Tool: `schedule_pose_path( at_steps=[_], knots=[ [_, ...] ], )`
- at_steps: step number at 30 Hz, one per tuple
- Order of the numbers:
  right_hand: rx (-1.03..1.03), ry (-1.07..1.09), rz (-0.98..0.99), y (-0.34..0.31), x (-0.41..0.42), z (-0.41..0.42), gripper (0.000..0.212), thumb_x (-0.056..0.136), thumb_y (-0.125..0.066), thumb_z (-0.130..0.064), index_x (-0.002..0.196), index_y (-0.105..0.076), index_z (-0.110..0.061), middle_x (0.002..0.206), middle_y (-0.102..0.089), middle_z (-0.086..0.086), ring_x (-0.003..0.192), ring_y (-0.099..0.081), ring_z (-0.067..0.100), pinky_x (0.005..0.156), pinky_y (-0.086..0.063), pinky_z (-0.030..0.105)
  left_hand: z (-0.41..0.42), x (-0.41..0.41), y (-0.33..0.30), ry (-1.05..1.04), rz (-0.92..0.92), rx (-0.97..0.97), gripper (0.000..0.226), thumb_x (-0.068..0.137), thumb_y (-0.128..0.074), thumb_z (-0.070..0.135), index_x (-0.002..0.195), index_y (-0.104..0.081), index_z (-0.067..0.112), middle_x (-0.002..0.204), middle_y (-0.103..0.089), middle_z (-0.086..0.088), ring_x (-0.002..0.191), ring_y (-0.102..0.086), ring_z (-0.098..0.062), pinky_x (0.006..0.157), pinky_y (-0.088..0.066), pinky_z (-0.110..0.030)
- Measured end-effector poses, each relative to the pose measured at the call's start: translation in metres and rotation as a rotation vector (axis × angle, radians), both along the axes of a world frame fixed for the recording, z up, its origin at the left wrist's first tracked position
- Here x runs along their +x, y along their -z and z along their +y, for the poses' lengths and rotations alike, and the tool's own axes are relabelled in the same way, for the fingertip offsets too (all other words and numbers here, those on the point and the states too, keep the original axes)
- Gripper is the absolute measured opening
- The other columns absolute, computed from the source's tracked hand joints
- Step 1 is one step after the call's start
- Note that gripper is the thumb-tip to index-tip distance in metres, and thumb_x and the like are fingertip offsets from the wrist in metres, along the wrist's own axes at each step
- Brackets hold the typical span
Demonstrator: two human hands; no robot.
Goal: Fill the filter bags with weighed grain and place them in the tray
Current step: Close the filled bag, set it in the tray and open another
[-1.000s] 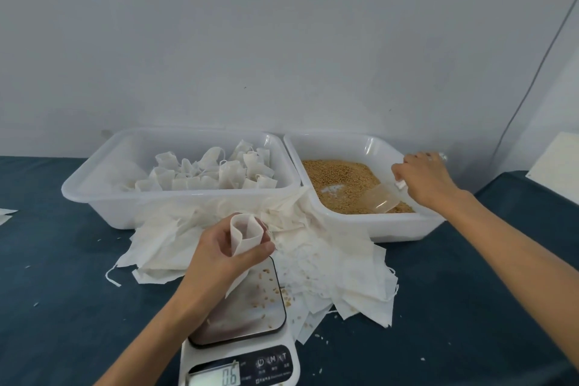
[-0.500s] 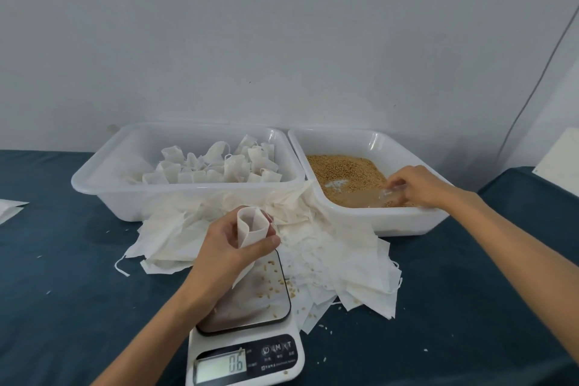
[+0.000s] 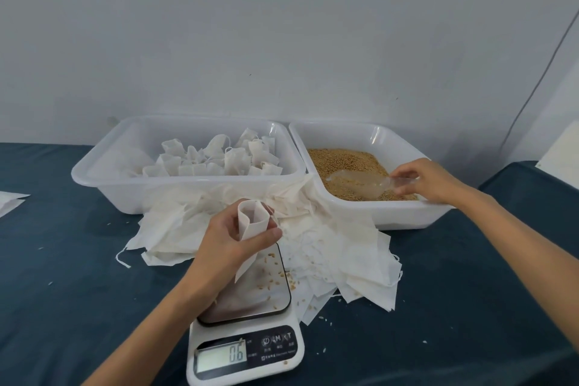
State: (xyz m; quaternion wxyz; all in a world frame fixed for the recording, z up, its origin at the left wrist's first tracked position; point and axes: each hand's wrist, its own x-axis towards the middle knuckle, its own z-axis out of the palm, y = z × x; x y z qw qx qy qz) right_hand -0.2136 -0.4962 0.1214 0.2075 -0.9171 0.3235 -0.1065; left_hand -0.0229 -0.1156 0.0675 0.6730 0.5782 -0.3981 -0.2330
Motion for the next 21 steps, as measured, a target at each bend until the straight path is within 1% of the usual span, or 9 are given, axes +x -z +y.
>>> schedule_pose_path(
  at_steps=[1,3,4,6,9,11,14,18,21],
  knots=[
    [0.010,-0.018,-0.034,-0.002,0.001,0.005,0.034,0.079,-0.085,-0.008,0.108,-0.074,-0.021,0.109,-0.071,-0.008,0.110,-0.061,0.012,0.093,-0.040,0.019,0.000,0.000,0.001,0.004,0.000,-0.001,0.031,0.078,-0.089,0.025,0.098,-0.070,0.010,0.091,-0.074,-0.010,0.084,-0.068,-0.016,0.076,-0.056,-0.022],
    [0.013,-0.055,-0.084,-0.007,0.003,0.017,0.035,0.080,-0.084,-0.009,0.103,-0.071,-0.032,0.102,-0.068,-0.020,0.103,-0.059,0.007,0.084,-0.037,0.012,-0.001,0.001,0.002,0.014,0.002,-0.004,0.028,0.078,-0.086,0.024,0.098,-0.070,0.012,0.091,-0.073,-0.010,0.083,-0.068,-0.016,0.076,-0.057,-0.023],
    [0.012,-0.069,-0.100,-0.010,0.005,0.024,0.035,0.080,-0.084,-0.010,0.103,-0.070,-0.034,0.101,-0.066,-0.023,0.102,-0.059,0.005,0.085,-0.037,0.014,-0.001,0.001,0.002,0.016,0.005,-0.006,0.027,0.078,-0.085,0.024,0.098,-0.070,0.012,0.091,-0.073,-0.010,0.083,-0.067,-0.016,0.076,-0.057,-0.023],
    [0.009,-0.095,-0.124,-0.016,0.008,0.037,0.035,0.081,-0.083,-0.012,0.102,-0.069,-0.036,0.101,-0.065,-0.025,0.100,-0.060,-0.003,0.089,-0.038,0.020,-0.001,0.001,0.004,0.014,0.011,-0.009,0.029,0.078,-0.089,0.022,0.098,-0.070,0.012,0.092,-0.074,-0.009,0.083,-0.068,-0.016,0.075,-0.057,-0.024],
    [0.002,-0.172,-0.151,-0.027,0.013,0.060,0.038,0.080,-0.084,-0.013,0.097,-0.069,-0.044,0.103,-0.069,-0.024,0.098,-0.061,-0.015,0.087,-0.040,0.014,-0.001,0.001,0.005,0.016,0.004,0.008,0.025,0.081,-0.086,0.019,0.099,-0.070,0.012,0.092,-0.074,-0.007,0.084,-0.068,-0.016,0.076,-0.057,-0.025],
    [-0.003,-0.237,-0.163,-0.032,0.017,0.078,0.037,0.080,-0.084,-0.013,0.100,-0.071,-0.042,0.104,-0.071,-0.022,0.103,-0.061,-0.013,0.089,-0.041,0.009,-0.001,0.000,0.005,0.023,0.011,0.013,0.026,0.082,-0.087,0.017,0.101,-0.069,0.014,0.093,-0.074,-0.008,0.085,-0.067,-0.016,0.076,-0.057,-0.027],
    [-0.032,-0.324,-0.182,-0.037,0.022,0.104,0.034,0.081,-0.083,-0.014,0.106,-0.074,-0.035,0.103,-0.071,-0.024,0.105,-0.061,-0.008,0.088,-0.040,0.002,0.000,-0.003,0.006,0.022,0.026,0.008,0.027,0.079,-0.083,0.021,0.101,-0.069,0.015,0.094,-0.073,-0.011,0.085,-0.068,-0.017,0.076,-0.057,-0.030],
    [-0.067,-0.440,-0.206,-0.046,0.027,0.131,0.032,0.082,-0.082,-0.016,0.111,-0.075,-0.027,0.102,-0.070,-0.022,0.102,-0.061,-0.008,0.087,-0.038,0.003,0.000,-0.003,0.009,0.007,-0.018,0.042,0.024,0.083,-0.085,0.015,0.100,-0.069,0.012,0.094,-0.074,-0.008,0.087,-0.068,-0.020,0.082,-0.055,-0.035],
    [-0.074,-0.474,-0.207,-0.052,0.028,0.139,0.032,0.082,-0.082,-0.018,0.112,-0.075,-0.028,0.104,-0.069,-0.026,0.104,-0.062,-0.007,0.087,-0.038,0.003,0.002,-0.003,0.011,-0.014,-0.019,0.056,0.025,0.080,-0.084,0.020,0.098,-0.069,0.013,0.095,-0.075,-0.005,0.091,-0.071,-0.029,0.084,-0.055,-0.039]
  ],
)
